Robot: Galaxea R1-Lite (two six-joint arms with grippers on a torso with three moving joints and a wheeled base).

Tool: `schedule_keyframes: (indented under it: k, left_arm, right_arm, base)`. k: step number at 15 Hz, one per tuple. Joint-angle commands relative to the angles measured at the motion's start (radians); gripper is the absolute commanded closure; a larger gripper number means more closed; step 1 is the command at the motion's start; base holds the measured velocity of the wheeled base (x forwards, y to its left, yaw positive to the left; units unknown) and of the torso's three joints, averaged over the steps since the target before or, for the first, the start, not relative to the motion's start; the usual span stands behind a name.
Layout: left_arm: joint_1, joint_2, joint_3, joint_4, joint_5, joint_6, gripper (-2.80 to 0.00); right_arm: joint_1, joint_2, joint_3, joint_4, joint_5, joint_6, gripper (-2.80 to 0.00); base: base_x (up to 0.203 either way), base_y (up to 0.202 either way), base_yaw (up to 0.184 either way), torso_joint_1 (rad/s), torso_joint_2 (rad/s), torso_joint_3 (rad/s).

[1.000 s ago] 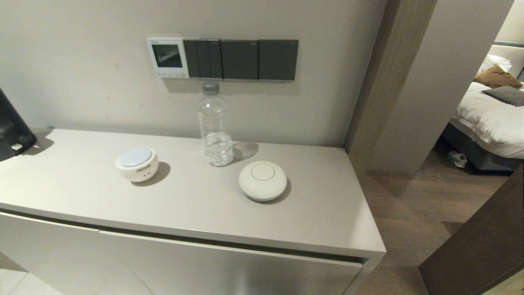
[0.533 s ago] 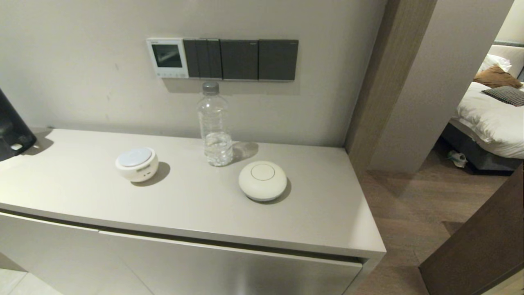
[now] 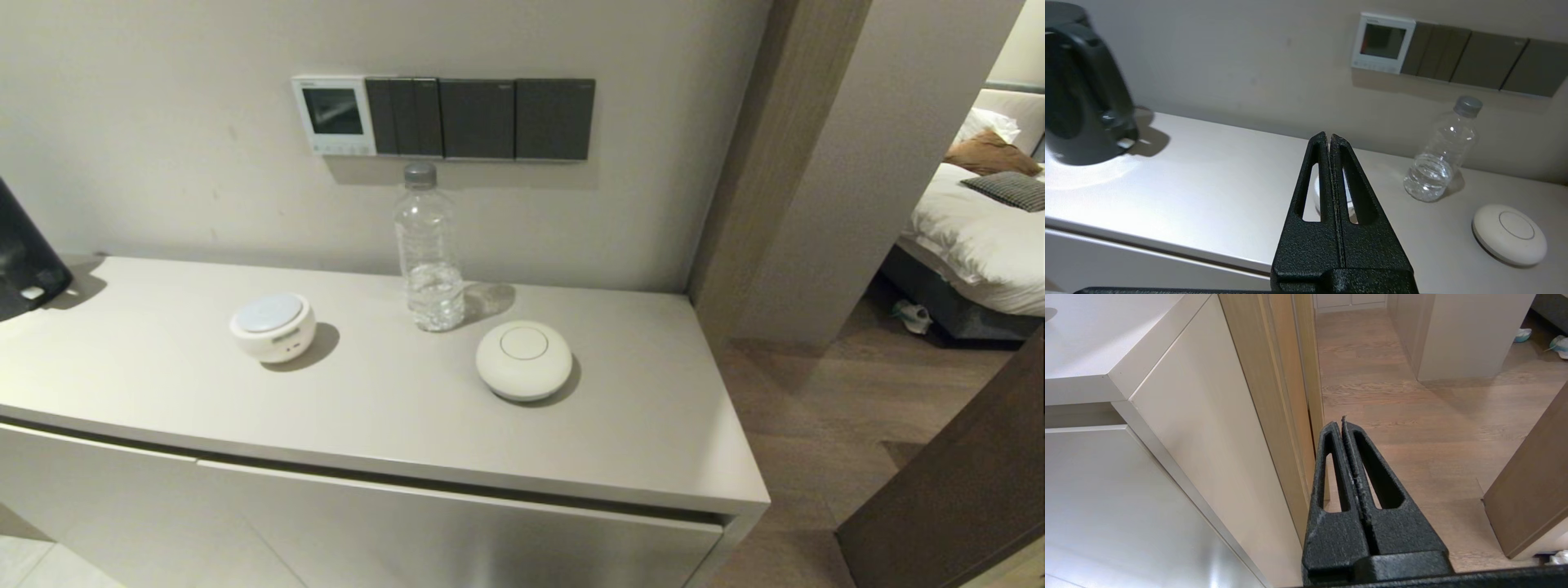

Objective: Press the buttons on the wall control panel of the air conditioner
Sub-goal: Turn on the central air conditioner

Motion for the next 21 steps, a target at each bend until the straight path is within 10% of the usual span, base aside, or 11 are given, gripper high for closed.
schedule_keyframes:
  k: [1,11,21]
  left_arm:
    - [-0.039,0.128,-0.017,-0.008,-0.031,-0.007,0.00]
    - [-0.172,0.654,-0.060,-0.417,-0.041,-0.084,0.00]
    - [-0.256,0.820,-0.194,-0.480,-0.055,-0.118,0.00]
  right_arm:
    - [0.001,0.000,0.003,0.000,0.000,0.001,0.00]
    - [-0.001,0.000,0.003,0.000,0.000,0.001,0.00]
    - [-0.001,0.000,0.003,-0.001,-0.001,0.001,0.00]
  base:
    - [0.000,0.000,0.000,0.000,0.00,0.000]
    - [0.000,0.000,0.000,0.000,0.00,0.000]
    - [0.000,0.000,0.000,0.000,0.00,0.000]
